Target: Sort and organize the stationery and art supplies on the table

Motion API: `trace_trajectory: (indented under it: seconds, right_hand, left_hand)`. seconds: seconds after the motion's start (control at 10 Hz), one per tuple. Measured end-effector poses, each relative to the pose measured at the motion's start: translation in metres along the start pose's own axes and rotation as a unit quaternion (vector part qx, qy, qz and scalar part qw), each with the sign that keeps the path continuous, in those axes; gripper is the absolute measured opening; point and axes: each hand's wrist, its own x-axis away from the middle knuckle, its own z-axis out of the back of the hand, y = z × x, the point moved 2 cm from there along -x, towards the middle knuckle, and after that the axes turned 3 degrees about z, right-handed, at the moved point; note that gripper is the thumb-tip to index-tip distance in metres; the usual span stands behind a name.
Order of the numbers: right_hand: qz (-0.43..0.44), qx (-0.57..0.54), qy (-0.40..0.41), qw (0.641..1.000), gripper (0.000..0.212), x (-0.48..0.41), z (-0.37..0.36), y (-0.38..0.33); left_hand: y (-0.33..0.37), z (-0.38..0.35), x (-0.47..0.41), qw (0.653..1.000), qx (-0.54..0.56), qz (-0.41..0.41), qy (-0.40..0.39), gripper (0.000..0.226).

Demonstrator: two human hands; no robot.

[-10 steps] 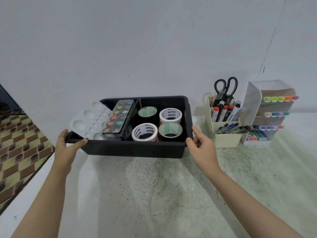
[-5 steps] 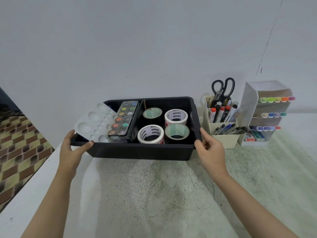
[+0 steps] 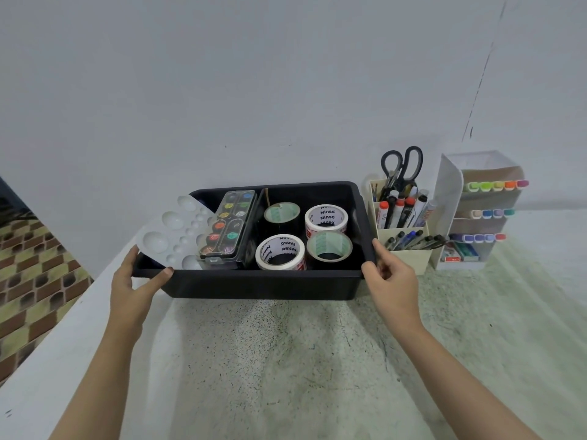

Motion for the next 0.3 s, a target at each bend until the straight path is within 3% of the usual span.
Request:
trace_trajectory:
  seconds: [0.2,0.3]
  right_hand:
    - [-0.014,0.039,-0.049,0.998,0.046,-0.002,0.007,-0.004]
    - [-0.04,0.119,-0.127,0.984,0.056,-0.008,0.018,-0.013]
  left_hand:
    - [0.003,-0.003,0.006,1.0,0.01,0.021,-0.003,0.075]
    - [0.015,-0.004,0.009,0.998,-0.036,-0.01,0.044,0.083]
